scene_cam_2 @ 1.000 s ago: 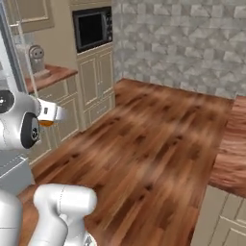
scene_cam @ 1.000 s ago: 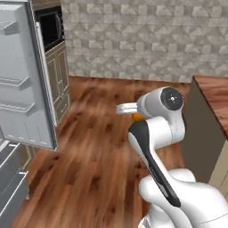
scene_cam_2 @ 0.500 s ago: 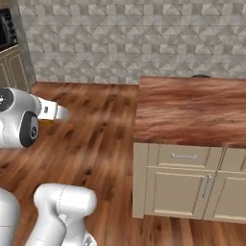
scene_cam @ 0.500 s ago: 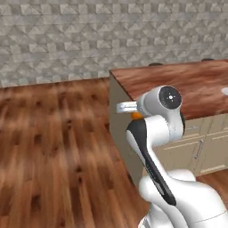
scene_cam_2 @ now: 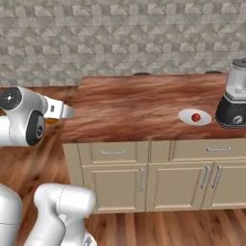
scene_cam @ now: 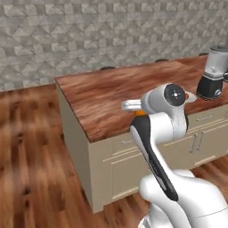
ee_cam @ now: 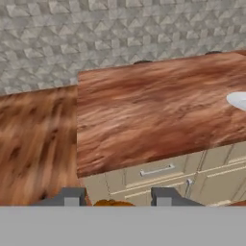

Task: Pick the apple and tangerine from the fridge and place them on the plate next to the blender to make a fruit smoothie.

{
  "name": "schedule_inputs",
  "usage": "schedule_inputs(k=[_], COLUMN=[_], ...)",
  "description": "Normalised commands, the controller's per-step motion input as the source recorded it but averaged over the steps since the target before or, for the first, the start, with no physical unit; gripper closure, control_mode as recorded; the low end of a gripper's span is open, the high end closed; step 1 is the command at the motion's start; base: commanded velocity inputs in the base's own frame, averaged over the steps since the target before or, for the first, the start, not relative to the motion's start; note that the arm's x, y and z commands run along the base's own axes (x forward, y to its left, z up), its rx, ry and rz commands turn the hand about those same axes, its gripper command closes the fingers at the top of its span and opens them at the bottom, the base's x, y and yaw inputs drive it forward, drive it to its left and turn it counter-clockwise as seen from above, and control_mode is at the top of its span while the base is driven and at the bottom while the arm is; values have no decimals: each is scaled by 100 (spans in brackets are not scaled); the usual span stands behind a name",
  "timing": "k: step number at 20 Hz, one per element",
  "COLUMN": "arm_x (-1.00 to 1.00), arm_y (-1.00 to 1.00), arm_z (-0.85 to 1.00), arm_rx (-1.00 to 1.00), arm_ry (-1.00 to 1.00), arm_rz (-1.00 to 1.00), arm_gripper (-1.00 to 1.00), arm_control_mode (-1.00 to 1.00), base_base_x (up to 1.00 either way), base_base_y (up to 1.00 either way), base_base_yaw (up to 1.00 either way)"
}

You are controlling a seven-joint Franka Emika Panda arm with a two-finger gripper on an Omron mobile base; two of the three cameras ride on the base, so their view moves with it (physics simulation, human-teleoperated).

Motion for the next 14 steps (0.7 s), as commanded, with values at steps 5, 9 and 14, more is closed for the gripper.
schedule_inputs(k=[5, 9, 14], arm_x=[0, 0, 0], arm_y=[0, 0, 0], arm_z=[0, 0, 0], arm_rx=[0, 0, 0], arm_ry=[0, 0, 0], arm_rz=[0, 0, 0], arm_gripper=[100, 100, 100], arm_control_mode=[100, 100, 100], base_base_x=[100, 71, 16], base_base_y=[-100, -100, -100], base_base_yaw=[-12, -5, 0])
